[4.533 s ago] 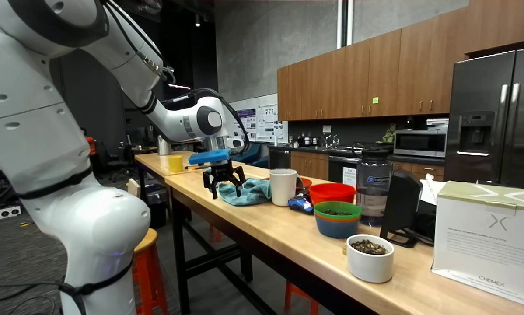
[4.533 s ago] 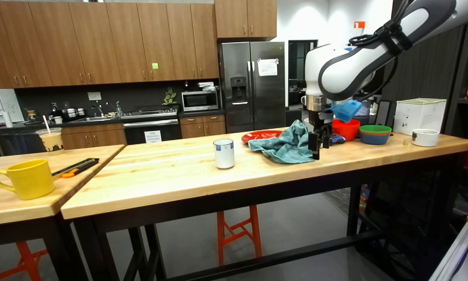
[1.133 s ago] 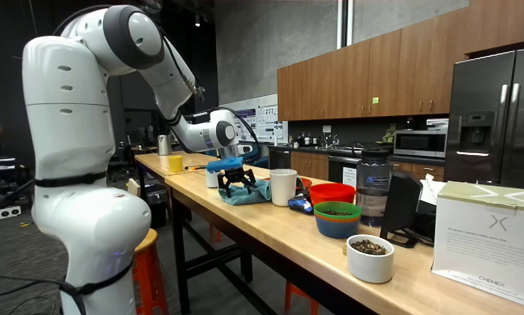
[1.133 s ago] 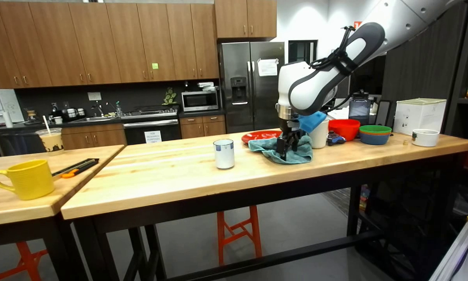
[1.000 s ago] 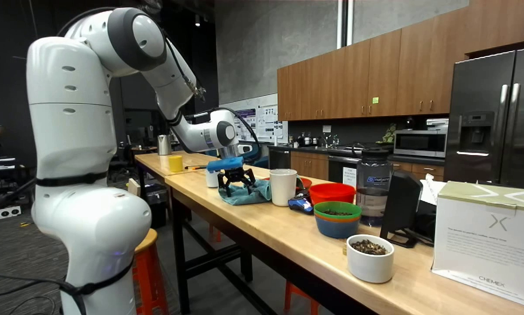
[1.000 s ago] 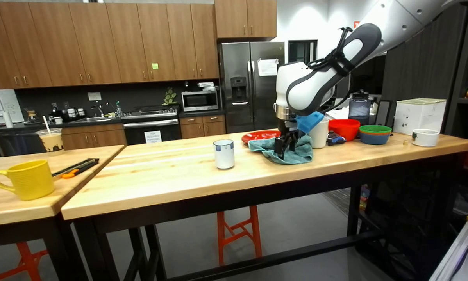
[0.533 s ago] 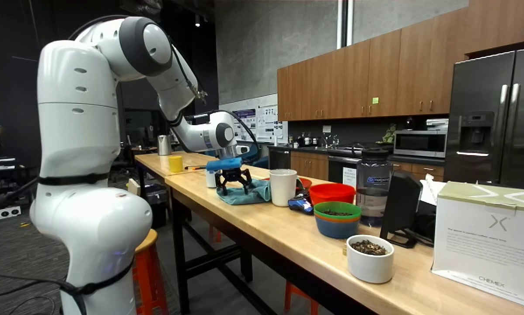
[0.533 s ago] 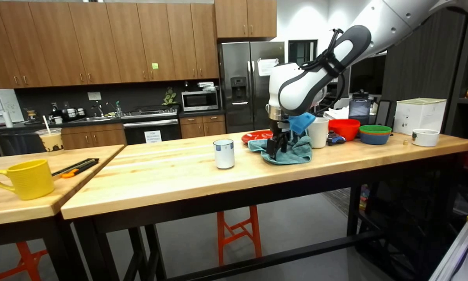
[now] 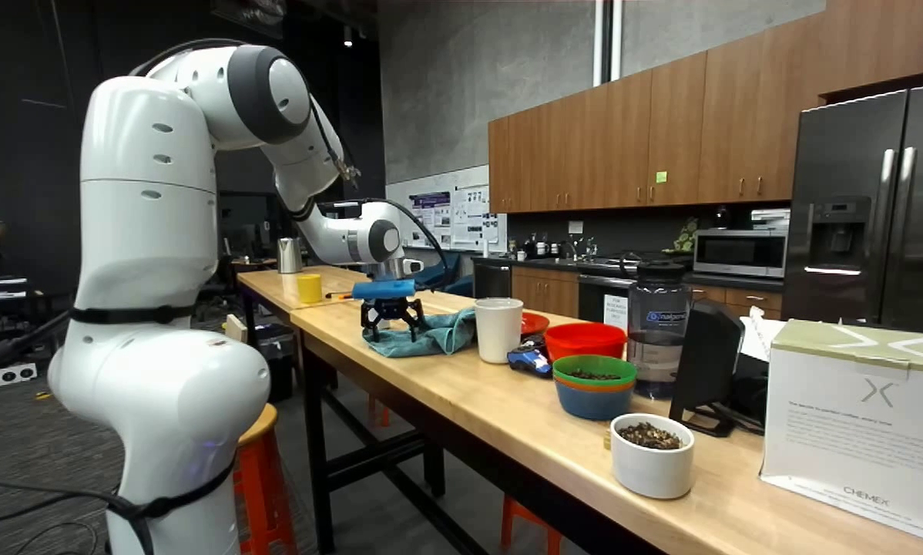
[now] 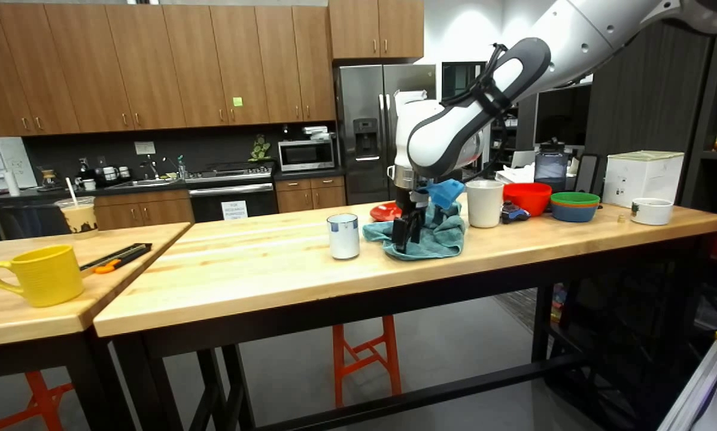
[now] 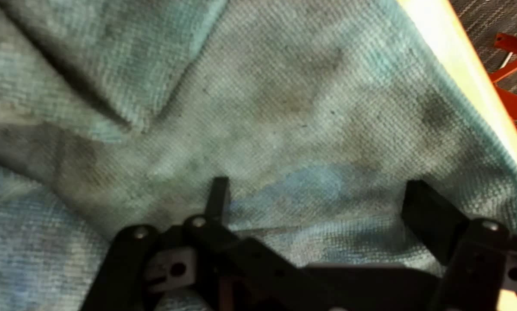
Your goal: Wipe the table with the blue towel
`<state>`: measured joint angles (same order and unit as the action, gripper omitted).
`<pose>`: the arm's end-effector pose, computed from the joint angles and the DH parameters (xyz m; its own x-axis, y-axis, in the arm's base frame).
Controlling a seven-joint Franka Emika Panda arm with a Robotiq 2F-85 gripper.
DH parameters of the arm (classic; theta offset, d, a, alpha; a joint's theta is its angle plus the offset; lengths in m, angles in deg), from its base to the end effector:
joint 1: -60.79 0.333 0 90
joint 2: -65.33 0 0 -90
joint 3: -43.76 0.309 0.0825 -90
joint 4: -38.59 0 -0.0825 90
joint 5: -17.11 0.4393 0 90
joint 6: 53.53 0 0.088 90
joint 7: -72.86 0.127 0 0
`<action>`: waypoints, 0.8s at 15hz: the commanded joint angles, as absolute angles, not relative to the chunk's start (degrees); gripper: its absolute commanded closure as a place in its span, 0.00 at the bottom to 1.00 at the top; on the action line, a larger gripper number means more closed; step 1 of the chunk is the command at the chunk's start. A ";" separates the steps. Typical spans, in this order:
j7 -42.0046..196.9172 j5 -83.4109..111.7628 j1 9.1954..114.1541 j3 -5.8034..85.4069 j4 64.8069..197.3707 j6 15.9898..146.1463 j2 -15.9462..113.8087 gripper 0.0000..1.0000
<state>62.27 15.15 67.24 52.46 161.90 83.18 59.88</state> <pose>0.5894 0.1587 0.3091 0.8819 0.4518 0.1348 0.4510 -0.8917 0.0377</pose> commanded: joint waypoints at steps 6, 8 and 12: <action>61.15 15.71 67.28 52.12 161.28 82.73 58.13 0.36; 61.23 15.62 67.13 51.95 161.33 83.20 58.39 0.49; 61.57 15.37 66.86 51.47 161.22 83.40 58.83 0.81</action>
<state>62.07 15.26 67.15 52.21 160.19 82.87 59.79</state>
